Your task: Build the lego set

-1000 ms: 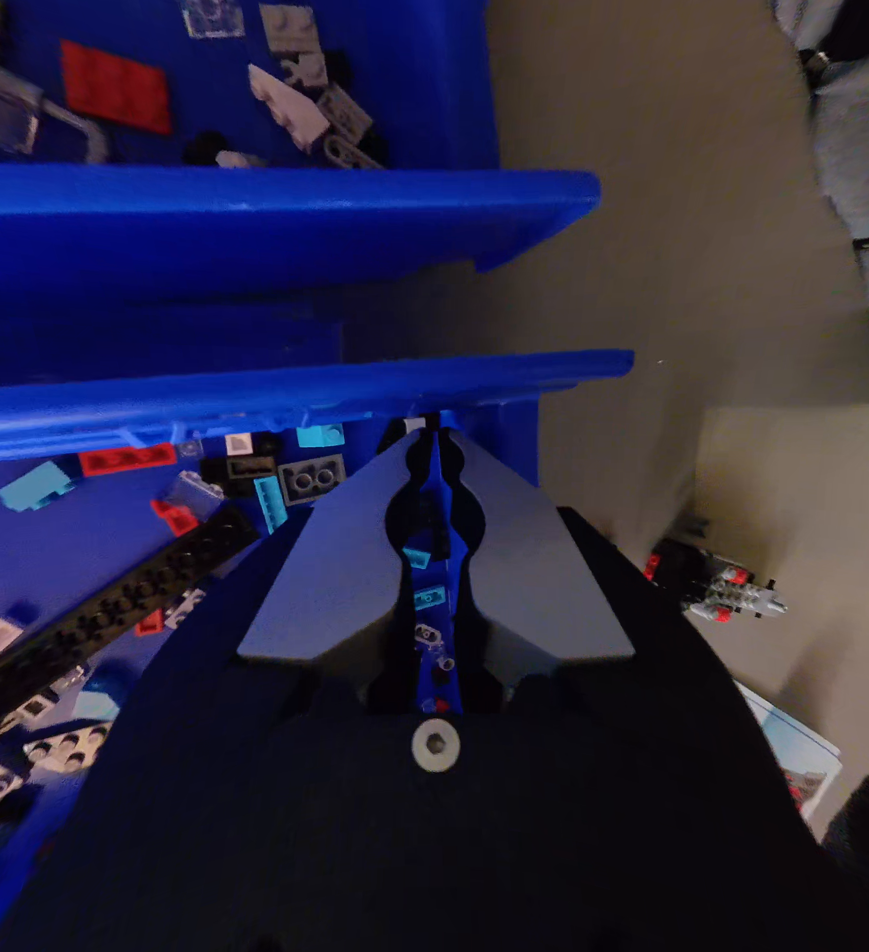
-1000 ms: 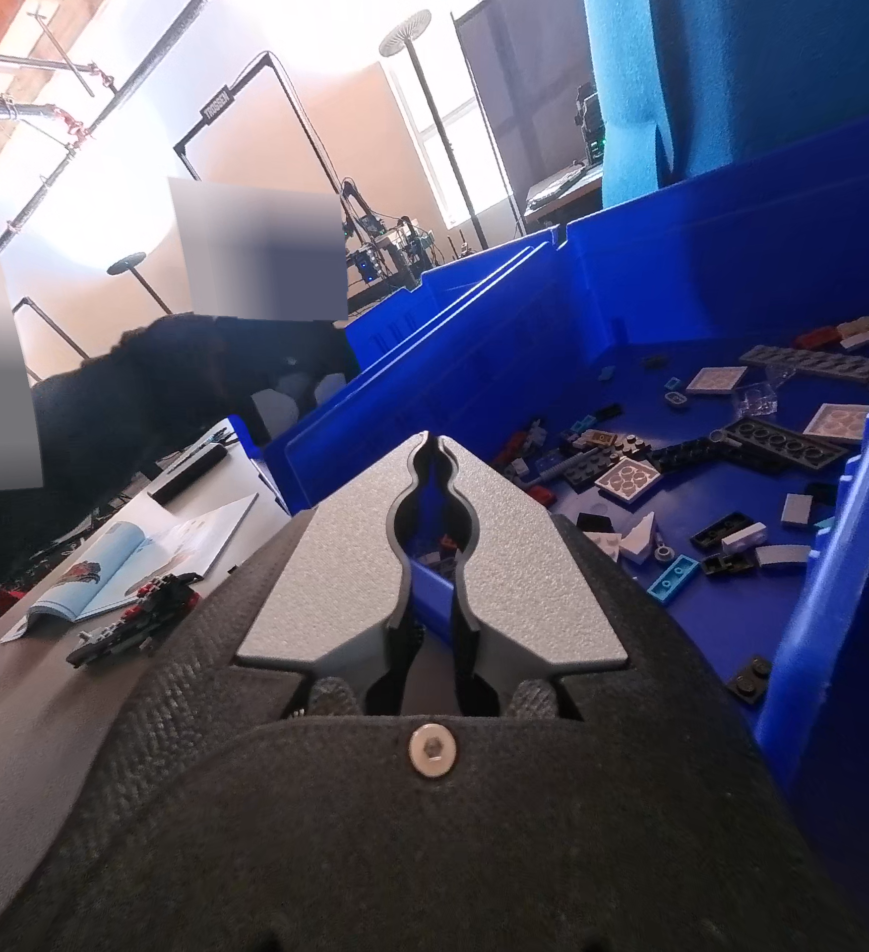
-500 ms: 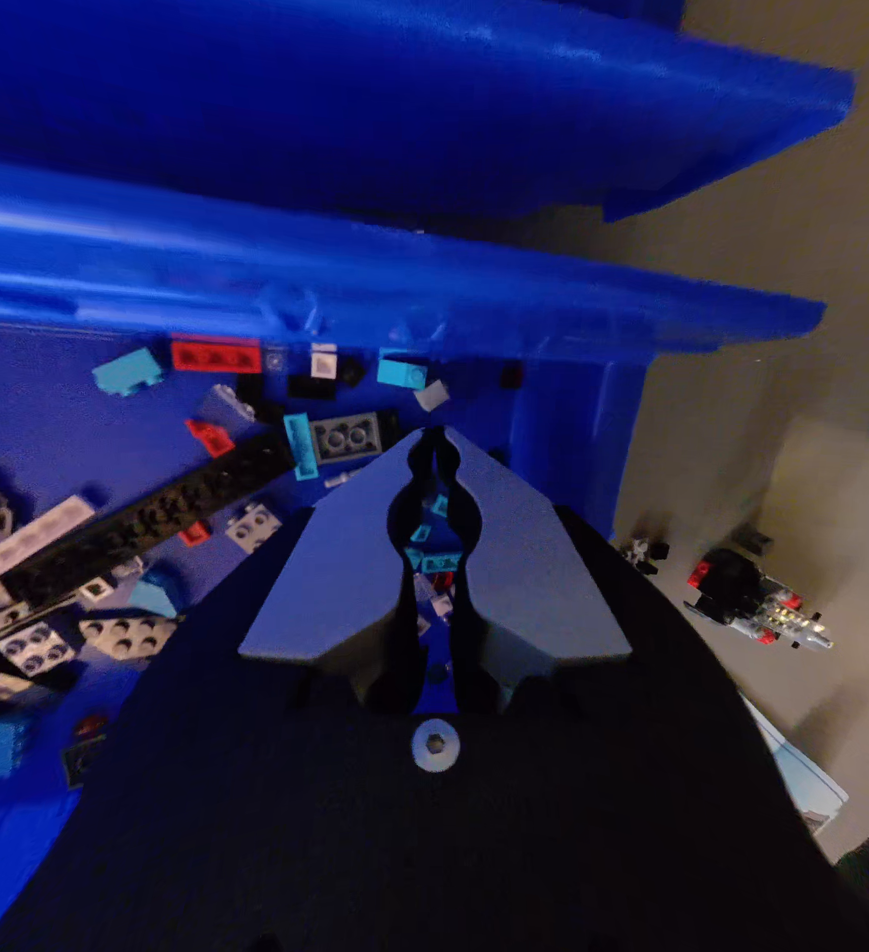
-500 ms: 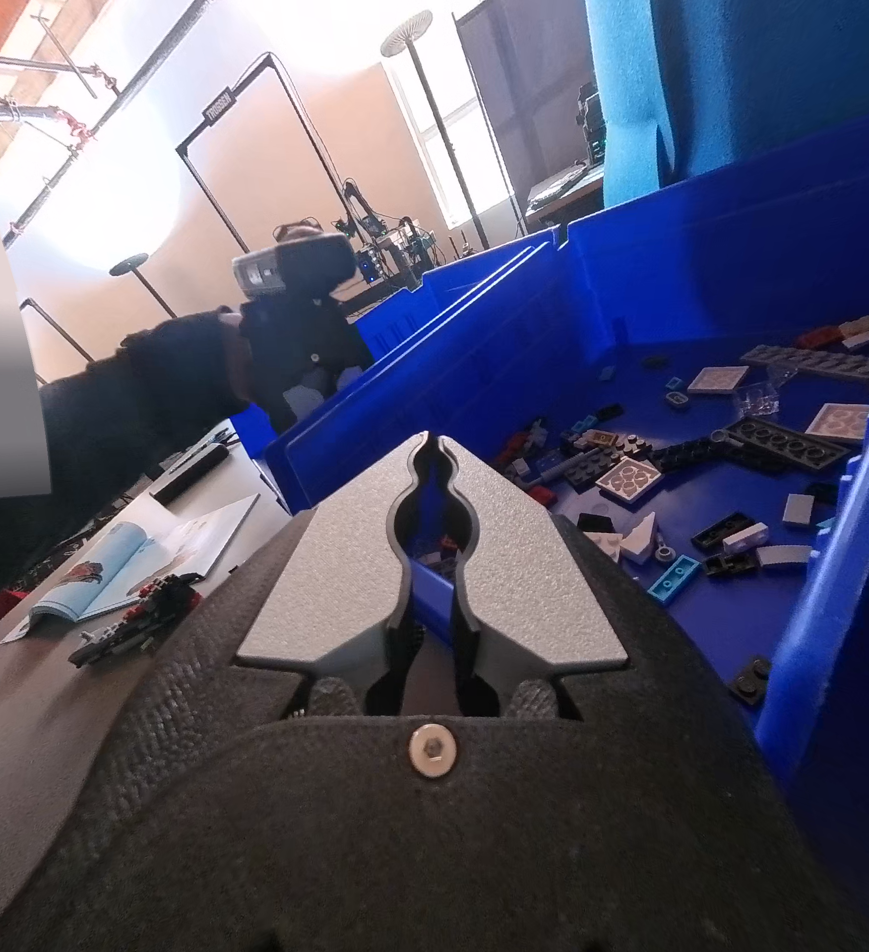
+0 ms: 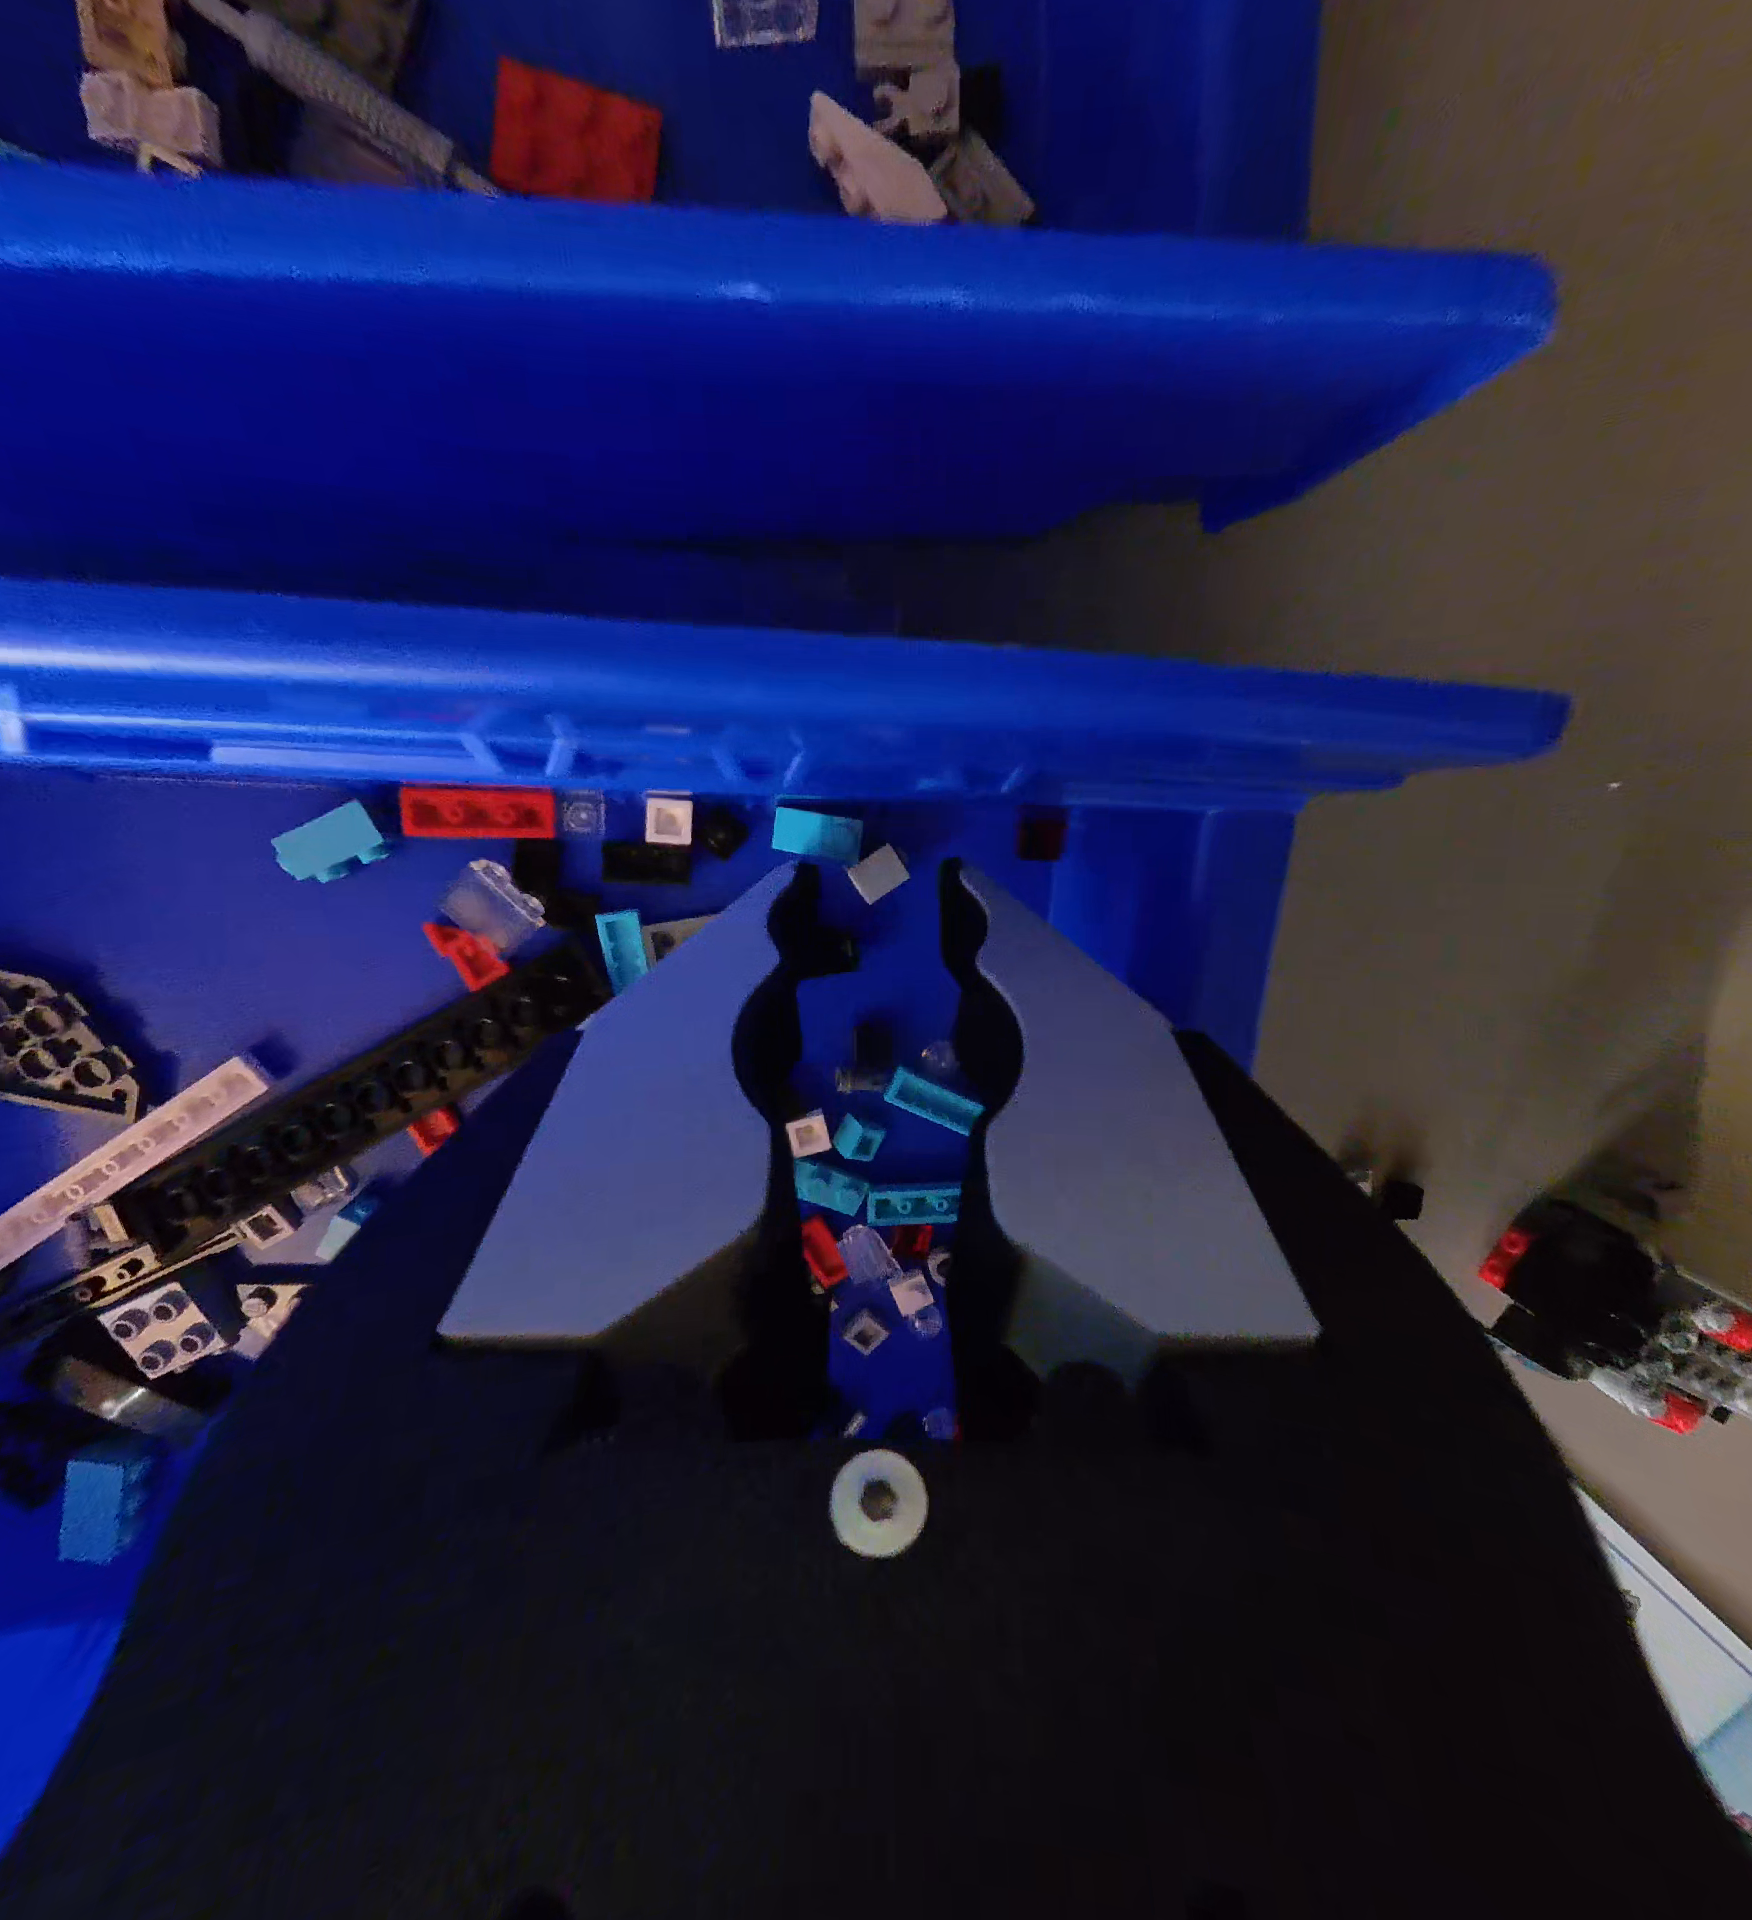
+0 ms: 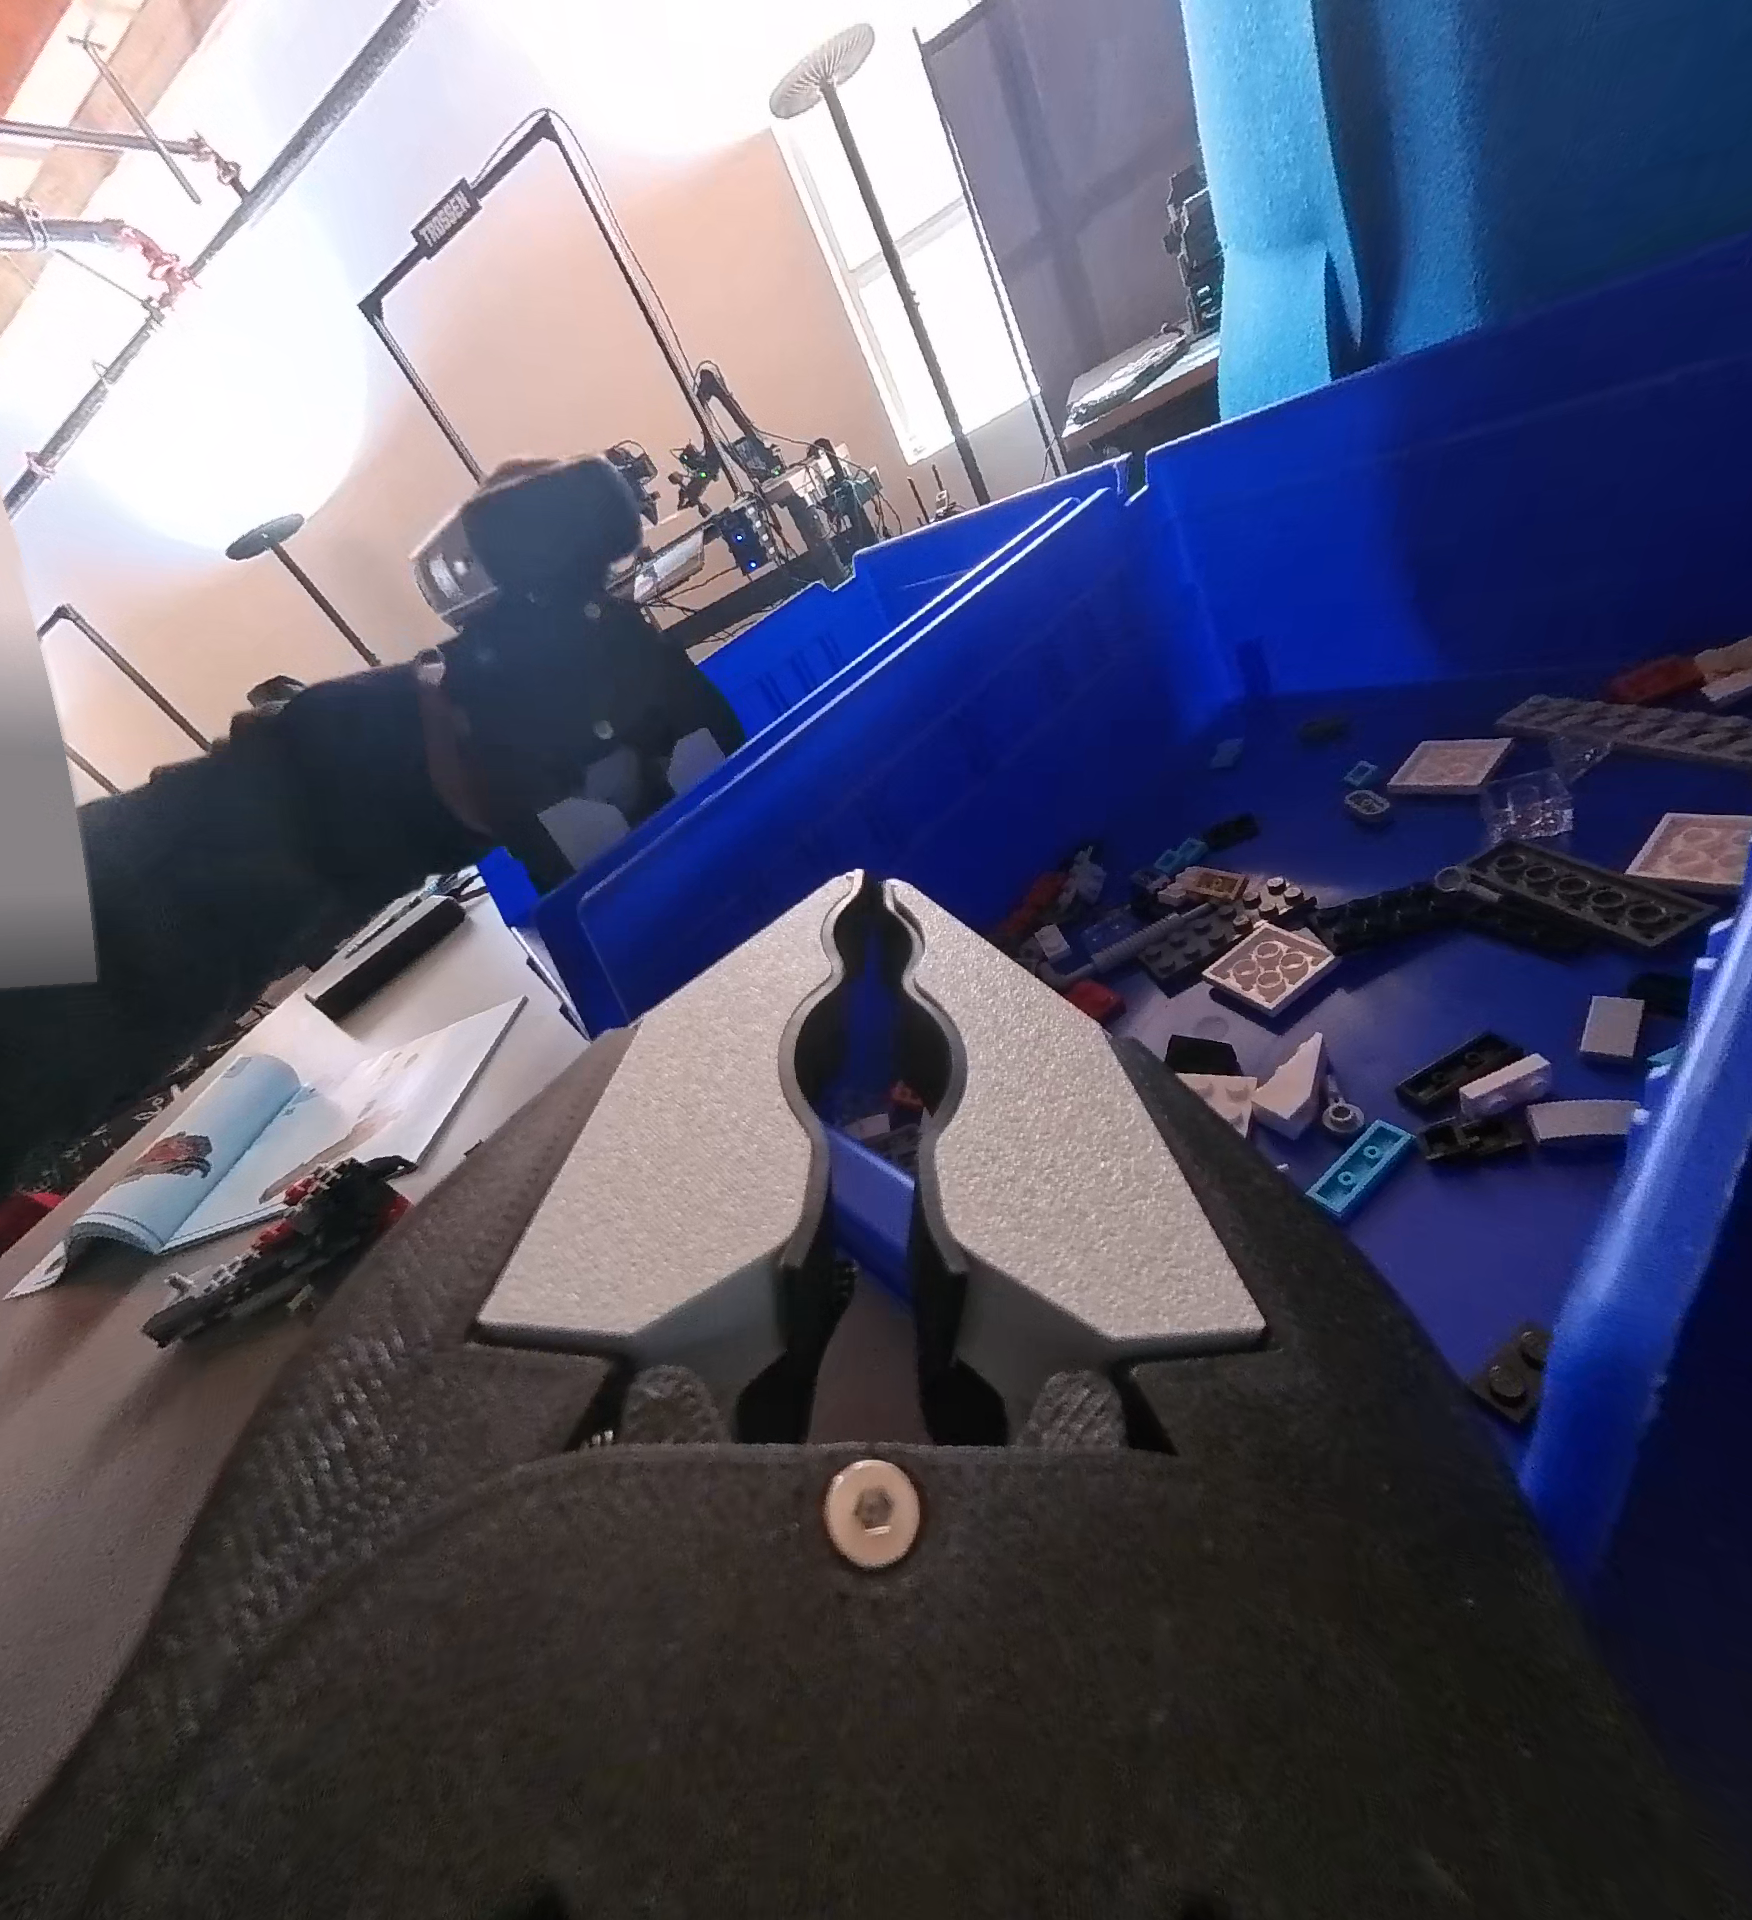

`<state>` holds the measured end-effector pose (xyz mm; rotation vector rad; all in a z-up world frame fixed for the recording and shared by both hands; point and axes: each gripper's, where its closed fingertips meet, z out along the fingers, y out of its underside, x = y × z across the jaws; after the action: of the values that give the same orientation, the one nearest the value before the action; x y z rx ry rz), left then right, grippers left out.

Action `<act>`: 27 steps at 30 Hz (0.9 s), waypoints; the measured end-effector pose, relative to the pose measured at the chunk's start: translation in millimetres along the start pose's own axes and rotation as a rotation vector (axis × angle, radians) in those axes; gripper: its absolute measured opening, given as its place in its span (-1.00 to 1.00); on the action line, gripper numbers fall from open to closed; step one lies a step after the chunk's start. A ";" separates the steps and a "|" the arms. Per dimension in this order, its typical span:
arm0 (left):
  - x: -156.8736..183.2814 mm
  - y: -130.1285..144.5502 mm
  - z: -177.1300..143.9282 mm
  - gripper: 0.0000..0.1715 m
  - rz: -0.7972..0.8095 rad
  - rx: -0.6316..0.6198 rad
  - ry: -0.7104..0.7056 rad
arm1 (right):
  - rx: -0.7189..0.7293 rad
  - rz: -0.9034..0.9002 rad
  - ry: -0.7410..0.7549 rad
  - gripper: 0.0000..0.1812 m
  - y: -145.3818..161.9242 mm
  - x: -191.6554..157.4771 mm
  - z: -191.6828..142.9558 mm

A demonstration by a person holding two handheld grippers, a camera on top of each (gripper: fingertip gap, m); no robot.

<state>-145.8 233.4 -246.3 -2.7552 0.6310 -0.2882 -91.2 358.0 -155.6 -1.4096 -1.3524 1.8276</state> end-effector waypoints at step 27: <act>123.0 7.6 -128.7 -0.85 -0.821 1.047 -0.144 | 0.013 -0.023 -0.127 -0.99 -0.8 -22.3 -5.9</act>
<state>-73.3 140.1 -112.9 -1.8151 -0.5927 -0.4204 -77.7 342.7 -144.6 -1.2842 -1.4096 1.9360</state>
